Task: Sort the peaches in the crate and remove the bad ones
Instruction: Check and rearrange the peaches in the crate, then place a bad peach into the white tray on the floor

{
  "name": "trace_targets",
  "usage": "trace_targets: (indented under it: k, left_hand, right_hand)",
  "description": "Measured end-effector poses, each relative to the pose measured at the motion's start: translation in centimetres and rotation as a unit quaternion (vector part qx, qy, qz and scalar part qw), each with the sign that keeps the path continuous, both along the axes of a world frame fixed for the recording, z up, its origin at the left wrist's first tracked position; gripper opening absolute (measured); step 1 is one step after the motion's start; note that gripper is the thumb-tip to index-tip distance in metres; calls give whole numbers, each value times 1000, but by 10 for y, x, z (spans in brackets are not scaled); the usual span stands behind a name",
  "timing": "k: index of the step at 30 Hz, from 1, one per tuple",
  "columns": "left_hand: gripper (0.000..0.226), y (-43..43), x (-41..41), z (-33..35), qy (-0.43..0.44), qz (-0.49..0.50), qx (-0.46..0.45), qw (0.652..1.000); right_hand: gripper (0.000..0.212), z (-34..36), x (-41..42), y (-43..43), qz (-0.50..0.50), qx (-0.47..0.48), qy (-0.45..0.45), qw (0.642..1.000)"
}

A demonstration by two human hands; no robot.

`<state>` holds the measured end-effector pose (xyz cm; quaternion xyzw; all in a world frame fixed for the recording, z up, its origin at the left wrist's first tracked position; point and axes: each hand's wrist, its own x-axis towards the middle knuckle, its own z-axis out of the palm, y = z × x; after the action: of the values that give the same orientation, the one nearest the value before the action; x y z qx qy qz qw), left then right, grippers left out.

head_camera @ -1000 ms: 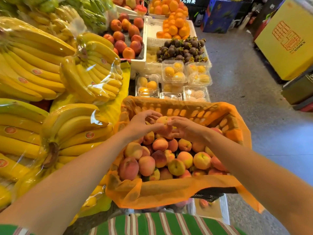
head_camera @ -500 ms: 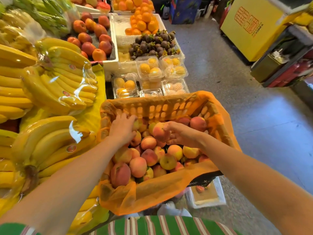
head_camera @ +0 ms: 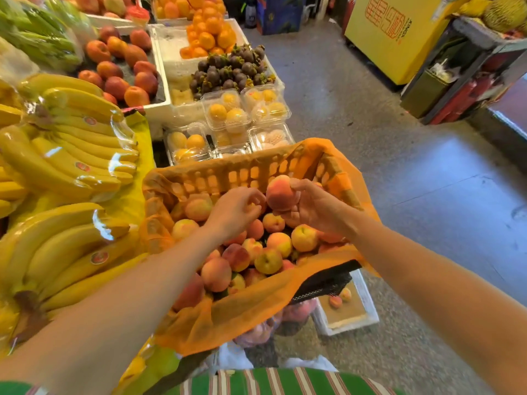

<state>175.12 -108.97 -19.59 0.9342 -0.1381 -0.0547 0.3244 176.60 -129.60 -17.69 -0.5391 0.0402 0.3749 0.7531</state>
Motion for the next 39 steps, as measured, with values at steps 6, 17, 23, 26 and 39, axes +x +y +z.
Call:
trace_targets:
  k: [6, 17, 23, 26, 39]
  left_hand:
    - [25, -115, -29, 13, -17, -79, -65, 995]
    - [44, -322, -100, -6, -115, -36, 69, 990]
    - [33, -379, -125, -73, 45, -105, 60, 992]
    - [29, -393, -125, -132, 125, -103, 82, 983]
    - [39, -438, -111, -527, 305, -141, 175, 926]
  right_hand:
    - [58, 34, -19, -107, -81, 4, -59, 995]
    - [16, -22, -114, -329, -165, -140, -32, 976]
    - [31, -93, -151, -385, -171, -254, 43, 951]
    - [36, -149, -159, -402, -141, -299, 77, 941]
    - [50, -540, -161, -438, -100, -380, 120, 912]
